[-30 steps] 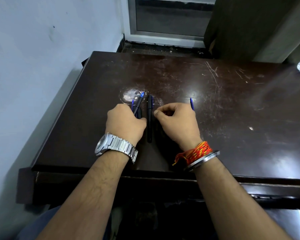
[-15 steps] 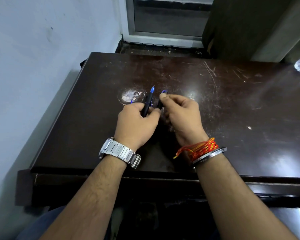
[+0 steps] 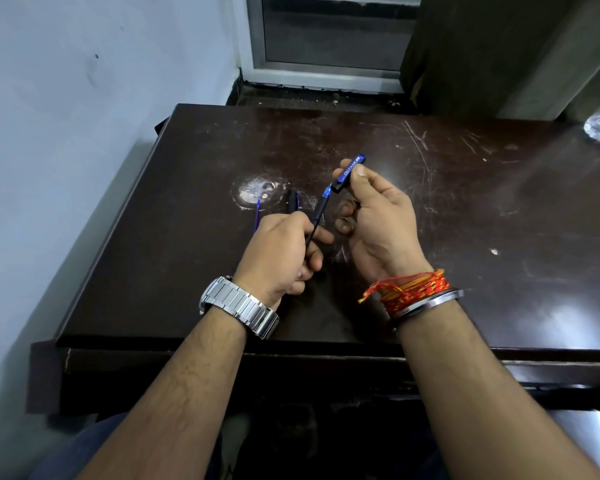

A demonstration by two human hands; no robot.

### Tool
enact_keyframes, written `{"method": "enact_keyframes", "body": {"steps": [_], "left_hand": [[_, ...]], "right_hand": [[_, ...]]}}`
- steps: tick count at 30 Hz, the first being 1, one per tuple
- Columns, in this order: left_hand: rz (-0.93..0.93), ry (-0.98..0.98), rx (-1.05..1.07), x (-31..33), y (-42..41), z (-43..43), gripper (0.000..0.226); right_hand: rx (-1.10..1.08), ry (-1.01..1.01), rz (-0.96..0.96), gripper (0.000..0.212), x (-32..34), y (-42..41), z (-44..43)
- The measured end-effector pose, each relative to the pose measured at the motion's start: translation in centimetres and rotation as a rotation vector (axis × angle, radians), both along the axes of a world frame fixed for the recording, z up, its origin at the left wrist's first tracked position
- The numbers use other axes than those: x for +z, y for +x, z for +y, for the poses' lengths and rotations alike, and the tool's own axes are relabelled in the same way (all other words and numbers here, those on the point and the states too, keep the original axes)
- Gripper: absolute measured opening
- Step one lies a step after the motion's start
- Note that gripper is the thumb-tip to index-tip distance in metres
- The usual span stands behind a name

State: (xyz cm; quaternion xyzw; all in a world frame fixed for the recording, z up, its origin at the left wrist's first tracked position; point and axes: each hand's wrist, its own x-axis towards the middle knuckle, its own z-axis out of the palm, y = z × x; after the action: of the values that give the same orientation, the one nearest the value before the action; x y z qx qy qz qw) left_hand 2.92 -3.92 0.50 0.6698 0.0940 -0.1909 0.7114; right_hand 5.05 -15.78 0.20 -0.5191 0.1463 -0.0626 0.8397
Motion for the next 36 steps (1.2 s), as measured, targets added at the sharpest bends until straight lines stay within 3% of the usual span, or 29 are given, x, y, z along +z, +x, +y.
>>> {"method": "enact_keyframes", "body": {"steps": [9,13,20,25,28,36], "left_hand": [[0.006,0.043,-0.052,0.0,-0.1,0.0,0.034],[0.010,0.060,-0.039,0.1,0.0,0.0,0.015],[-0.033,-0.044,0.065,-0.1,0.1,0.0,0.024],[-0.071,-0.108,0.114,0.3,0.1,0.0,0.035],[-0.073,-0.106,0.129,0.6,0.1,0.0,0.020],[-0.033,-0.136,0.130,0.9,-0.1,0.1,0.015]], "right_hand": [[0.013,0.025,0.001,0.022,0.1,-0.1,0.1],[0.108,-0.044,0.014,0.020,0.1,-0.3,0.5],[0.151,-0.121,0.029,0.021,0.0,-0.6,1.0],[0.179,-0.032,0.019,0.021,0.2,-0.7,1.1],[0.188,-0.042,0.017,0.019,0.1,-0.7,1.1],[0.180,-0.054,0.013,0.019,-0.1,-0.7,1.1]]}}
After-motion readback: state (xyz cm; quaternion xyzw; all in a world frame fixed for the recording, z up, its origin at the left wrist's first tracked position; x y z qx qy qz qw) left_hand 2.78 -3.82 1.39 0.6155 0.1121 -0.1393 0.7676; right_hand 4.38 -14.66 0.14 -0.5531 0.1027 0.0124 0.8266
